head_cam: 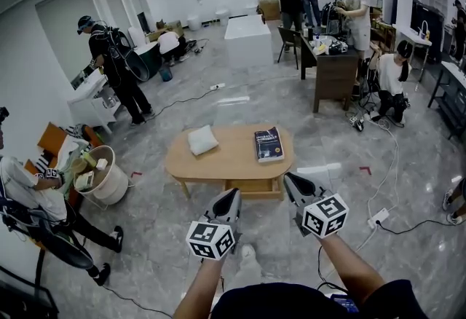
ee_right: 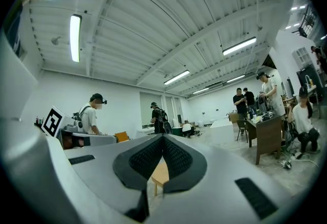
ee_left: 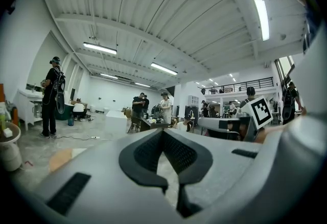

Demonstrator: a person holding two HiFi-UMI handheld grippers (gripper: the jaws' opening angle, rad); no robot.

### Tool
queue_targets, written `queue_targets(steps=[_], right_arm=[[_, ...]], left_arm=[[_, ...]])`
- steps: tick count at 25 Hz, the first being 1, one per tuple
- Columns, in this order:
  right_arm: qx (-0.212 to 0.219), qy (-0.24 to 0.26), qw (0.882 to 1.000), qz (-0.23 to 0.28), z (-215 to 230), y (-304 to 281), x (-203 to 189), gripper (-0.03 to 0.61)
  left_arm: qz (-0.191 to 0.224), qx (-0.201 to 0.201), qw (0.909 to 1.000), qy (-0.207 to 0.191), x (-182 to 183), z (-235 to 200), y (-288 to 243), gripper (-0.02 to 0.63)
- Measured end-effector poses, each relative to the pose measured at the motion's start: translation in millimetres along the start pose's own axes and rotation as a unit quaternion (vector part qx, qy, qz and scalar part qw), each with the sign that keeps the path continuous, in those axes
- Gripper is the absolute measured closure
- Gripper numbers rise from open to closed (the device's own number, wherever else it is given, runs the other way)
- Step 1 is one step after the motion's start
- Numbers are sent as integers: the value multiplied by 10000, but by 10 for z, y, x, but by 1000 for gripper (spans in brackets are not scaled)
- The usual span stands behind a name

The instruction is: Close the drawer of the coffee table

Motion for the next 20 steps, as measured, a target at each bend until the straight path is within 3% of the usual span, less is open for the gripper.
queue_targets(steps=[14,20], right_arm=[[49,65,9999,-81,273,-448,-24,565],[43,81,9998,-163,464,-738,-27,565]], left_arm=[[40,54,9999,-88,11,-286,-392,614],[104,-3,9998,155,58,-508,-661,613]])
Point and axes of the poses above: the fingertips, and each gripper's own axes: y backward along the fingers, z to its right, x out of its top, the point moved 8 cm from there along y, backward along the fingers, and after that the axes turned 14 degrees about x, right-handed, at the moved point
